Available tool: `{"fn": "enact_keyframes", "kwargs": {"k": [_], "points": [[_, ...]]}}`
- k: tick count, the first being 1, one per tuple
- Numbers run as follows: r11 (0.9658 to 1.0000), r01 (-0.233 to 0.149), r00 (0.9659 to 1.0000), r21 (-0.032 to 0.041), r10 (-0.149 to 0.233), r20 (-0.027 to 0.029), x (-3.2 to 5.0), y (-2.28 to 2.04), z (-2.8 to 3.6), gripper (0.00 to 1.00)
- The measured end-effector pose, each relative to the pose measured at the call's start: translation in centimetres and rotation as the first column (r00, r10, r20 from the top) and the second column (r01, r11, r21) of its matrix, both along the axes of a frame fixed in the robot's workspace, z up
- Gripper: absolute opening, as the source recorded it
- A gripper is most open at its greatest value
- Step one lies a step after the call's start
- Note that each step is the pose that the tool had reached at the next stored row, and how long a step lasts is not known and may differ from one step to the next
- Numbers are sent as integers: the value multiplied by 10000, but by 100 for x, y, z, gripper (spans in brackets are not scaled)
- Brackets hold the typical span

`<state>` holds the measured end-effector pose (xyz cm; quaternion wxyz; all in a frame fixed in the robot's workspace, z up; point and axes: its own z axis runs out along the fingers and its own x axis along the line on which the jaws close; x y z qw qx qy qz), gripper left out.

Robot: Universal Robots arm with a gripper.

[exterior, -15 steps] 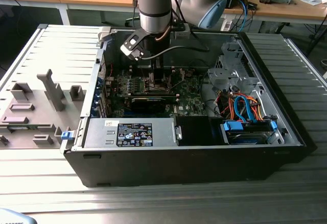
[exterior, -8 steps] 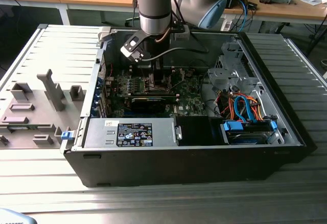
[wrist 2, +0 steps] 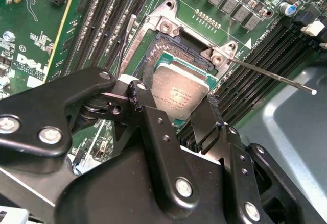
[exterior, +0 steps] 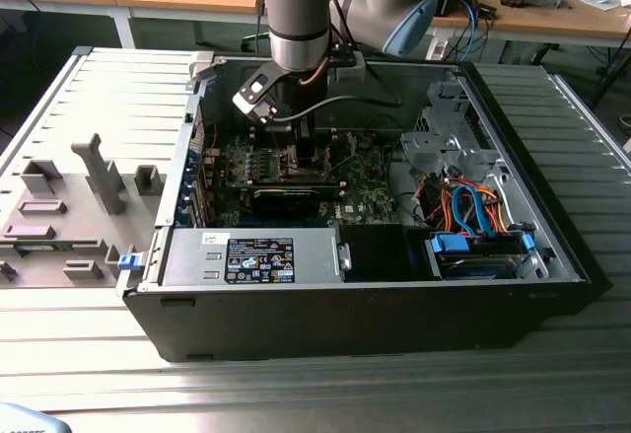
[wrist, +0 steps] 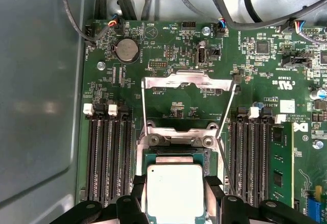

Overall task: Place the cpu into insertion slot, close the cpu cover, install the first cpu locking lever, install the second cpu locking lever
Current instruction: 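Place the cpu into insertion slot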

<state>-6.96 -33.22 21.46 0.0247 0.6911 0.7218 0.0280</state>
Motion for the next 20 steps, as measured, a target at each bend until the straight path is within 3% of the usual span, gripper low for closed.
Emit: {"fn": "enact_keyframes", "kwargs": {"k": [20], "points": [[10000,0,10000,0,0,0,0,0,-53,54]]}}
